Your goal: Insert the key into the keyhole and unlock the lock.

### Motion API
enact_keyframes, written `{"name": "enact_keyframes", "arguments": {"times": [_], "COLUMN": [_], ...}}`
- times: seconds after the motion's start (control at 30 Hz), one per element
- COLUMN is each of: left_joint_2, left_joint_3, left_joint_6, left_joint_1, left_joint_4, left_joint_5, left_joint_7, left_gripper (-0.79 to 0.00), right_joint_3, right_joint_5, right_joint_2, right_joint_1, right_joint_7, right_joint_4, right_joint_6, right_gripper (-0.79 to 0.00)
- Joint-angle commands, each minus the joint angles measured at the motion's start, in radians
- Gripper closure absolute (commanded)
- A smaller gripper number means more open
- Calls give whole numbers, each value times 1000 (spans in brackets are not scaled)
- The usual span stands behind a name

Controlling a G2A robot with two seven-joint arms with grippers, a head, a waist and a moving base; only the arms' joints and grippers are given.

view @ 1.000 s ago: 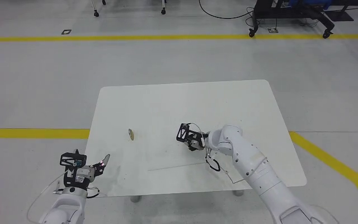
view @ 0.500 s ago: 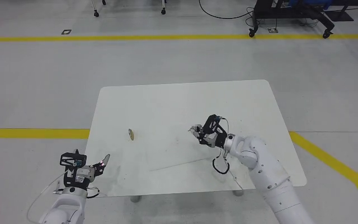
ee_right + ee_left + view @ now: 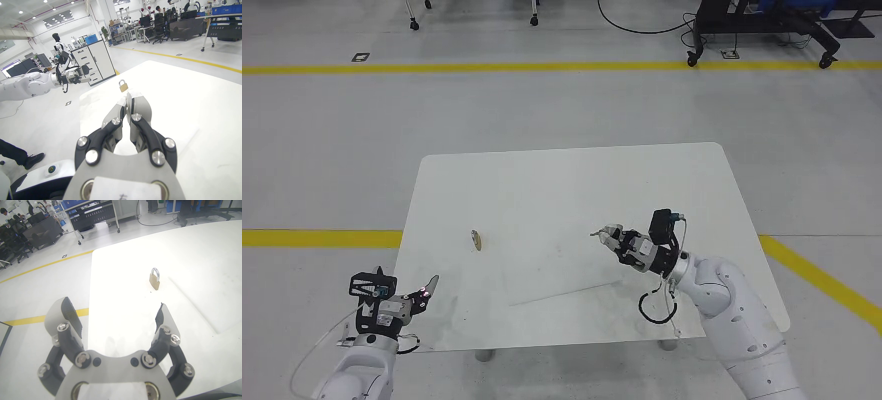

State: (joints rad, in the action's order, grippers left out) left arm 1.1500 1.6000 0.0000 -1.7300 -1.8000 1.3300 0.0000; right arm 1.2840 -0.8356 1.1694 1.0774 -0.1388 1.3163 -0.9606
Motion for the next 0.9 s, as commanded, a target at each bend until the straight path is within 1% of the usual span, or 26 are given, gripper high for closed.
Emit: {"name": "enact_keyframes", "arguments": {"times": [0.0,0.07,0.17,0.23,0.3,0.33,0.37,0.4,0.43,0.47,0.5,0.57,0.67,0.83,0.87], "left_joint_2": [0,0,1,0,-4,-8,-12,-15,-19,-21,-22,-22,-22,-22,-21], "left_joint_3": [0,-2,0,15,27,30,29,18,8,10,21,21,21,17,1], "left_joint_6": [0,-5,-124,-263,-453,-555,-635,-706,-741,-702,-628,-628,-628,-629,-653], "left_joint_1": [0,0,-19,-26,-28,-26,-16,0,18,38,52,52,52,52,48], "left_joint_4": [0,-3,-55,-74,-85,-78,-65,-52,-32,-15,-16,-16,-16,-21,-28], "left_joint_5": [0,-5,-119,-269,-407,-485,-555,-637,-721,-777,-772,-772,-772,-780,-818], "left_joint_7": [0,2,41,64,71,52,10,-40,-94,-149,-182,-182,-182,-178,-191], "left_gripper": [-785,-785,-785,-785,-785,-785,-785,-785,-785,-785,-785,-785,-785,-785,-785], "right_joint_3": [0,0,0,-25,-36,-47,-57,-66,-74,-85,-98,-105,-82,-82,-82], "right_joint_5": [0,0,0,27,61,89,118,146,173,206,245,299,339,339,339], "right_joint_2": [0,0,0,2,3,4,6,6,7,8,8,0,-17,-17,-17], "right_joint_1": [0,0,0,12,9,13,14,14,14,17,21,29,60,60,60], "right_joint_7": [0,0,0,-18,-36,-40,-46,-52,-58,-61,-72,-110,-147,-147,-147], "right_joint_4": [0,0,0,8,15,20,23,25,28,32,39,63,105,105,105], "right_joint_6": [0,0,0,-20,-9,-9,-14,-17,-23,-41,-52,-52,-52,-52,-52], "right_gripper": [0,0,0,0,0,0,0,0,0,0,0,0,0,0,-22]}}
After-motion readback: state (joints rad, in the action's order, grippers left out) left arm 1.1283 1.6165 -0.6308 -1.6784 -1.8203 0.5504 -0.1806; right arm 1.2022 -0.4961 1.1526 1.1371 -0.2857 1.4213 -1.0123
